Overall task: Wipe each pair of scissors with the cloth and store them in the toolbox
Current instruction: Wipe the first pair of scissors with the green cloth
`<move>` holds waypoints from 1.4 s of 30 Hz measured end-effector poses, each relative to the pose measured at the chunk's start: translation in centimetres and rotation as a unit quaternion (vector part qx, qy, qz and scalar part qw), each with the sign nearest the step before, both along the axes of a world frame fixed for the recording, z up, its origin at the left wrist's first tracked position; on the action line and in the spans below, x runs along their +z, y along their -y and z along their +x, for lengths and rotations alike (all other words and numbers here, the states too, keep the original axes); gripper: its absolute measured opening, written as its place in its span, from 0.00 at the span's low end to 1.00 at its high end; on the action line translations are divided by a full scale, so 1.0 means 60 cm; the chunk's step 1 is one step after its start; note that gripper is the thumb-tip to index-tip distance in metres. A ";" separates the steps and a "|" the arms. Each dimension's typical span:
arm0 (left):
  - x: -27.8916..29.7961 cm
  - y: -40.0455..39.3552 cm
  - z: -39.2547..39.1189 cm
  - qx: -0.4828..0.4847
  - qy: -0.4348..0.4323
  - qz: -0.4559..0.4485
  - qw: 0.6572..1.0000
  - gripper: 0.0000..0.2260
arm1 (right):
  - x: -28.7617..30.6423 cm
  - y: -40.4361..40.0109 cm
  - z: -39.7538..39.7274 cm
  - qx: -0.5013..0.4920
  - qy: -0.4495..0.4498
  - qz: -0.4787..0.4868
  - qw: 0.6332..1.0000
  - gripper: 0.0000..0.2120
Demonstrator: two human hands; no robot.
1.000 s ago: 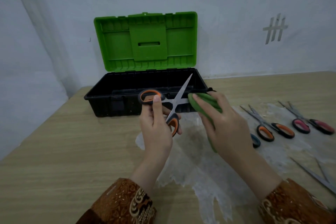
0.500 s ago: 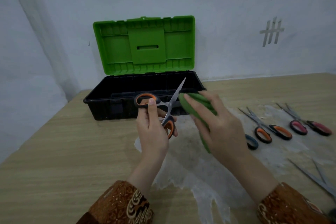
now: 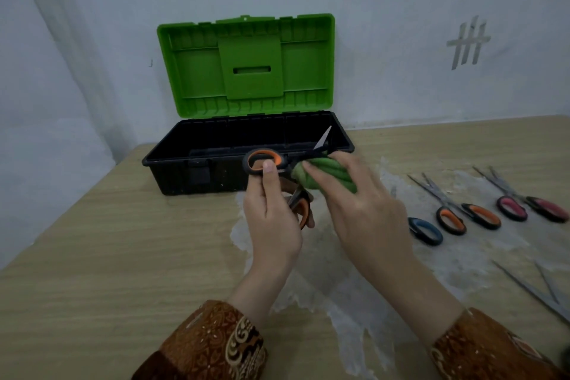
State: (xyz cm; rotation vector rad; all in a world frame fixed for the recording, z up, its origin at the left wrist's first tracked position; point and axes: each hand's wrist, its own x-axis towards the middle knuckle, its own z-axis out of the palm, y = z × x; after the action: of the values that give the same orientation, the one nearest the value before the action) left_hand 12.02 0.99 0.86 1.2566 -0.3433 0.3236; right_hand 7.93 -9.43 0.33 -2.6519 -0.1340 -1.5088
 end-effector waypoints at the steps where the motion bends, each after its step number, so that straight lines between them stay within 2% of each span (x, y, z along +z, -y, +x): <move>1: 0.000 0.001 0.000 0.002 0.002 0.003 1.000 0.14 | 0.002 0.001 -0.001 -0.008 0.005 0.007 1.000 0.19; 5: -0.003 0.002 -0.001 0.014 0.014 0.013 1.000 0.14 | -0.004 -0.012 -0.007 0.030 0.019 -0.045 0.998 0.17; 9: -0.002 0.002 -0.006 -0.010 0.020 0.020 1.000 0.12 | 0.005 0.005 0.005 -0.024 -0.014 0.010 1.000 0.20; 14: -0.004 0.000 -0.002 -0.005 0.027 0.031 0.999 0.14 | -0.003 0.002 -0.003 0.044 0.002 -0.046 0.998 0.18; 18: -0.002 -0.005 0.005 0.001 0.019 0.032 0.999 0.13 | 0.002 0.005 0.004 0.015 -0.014 -0.003 1.000 0.20; 23: -0.004 -0.007 0.011 -0.001 0.014 0.022 1.000 0.15 | -0.007 -0.006 -0.002 0.065 -0.009 -0.055 0.996 0.18; 28: -0.004 -0.004 0.007 -0.019 0.011 0.018 1.000 0.12 | 0.004 0.013 0.008 0.002 -0.025 0.023 0.999 0.21; 33: 0.002 -0.017 0.014 -0.023 0.005 0.011 1.000 0.14 | -0.001 0.014 -0.003 0.123 -0.051 -0.070 0.989 0.18; 35: 0.006 -0.024 0.023 -0.022 0.001 0.013 1.000 0.15 | 0.002 0.015 0.000 0.111 -0.051 -0.084 0.989 0.19; 39: 0.012 -0.025 0.029 -0.038 -0.001 0.014 0.999 0.14 | 0.009 0.038 0.002 0.027 -0.027 -0.040 0.998 0.21; 42: 0.009 -0.026 0.036 -0.025 0.030 0.042 0.998 0.16 | 0.006 0.032 -0.003 0.084 -0.010 -0.081 0.993 0.18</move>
State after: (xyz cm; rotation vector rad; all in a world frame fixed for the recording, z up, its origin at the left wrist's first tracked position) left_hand 14.15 2.55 1.38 1.3200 -0.4434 0.3063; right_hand 7.73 -11.37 0.71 -2.6968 -0.4844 -1.4755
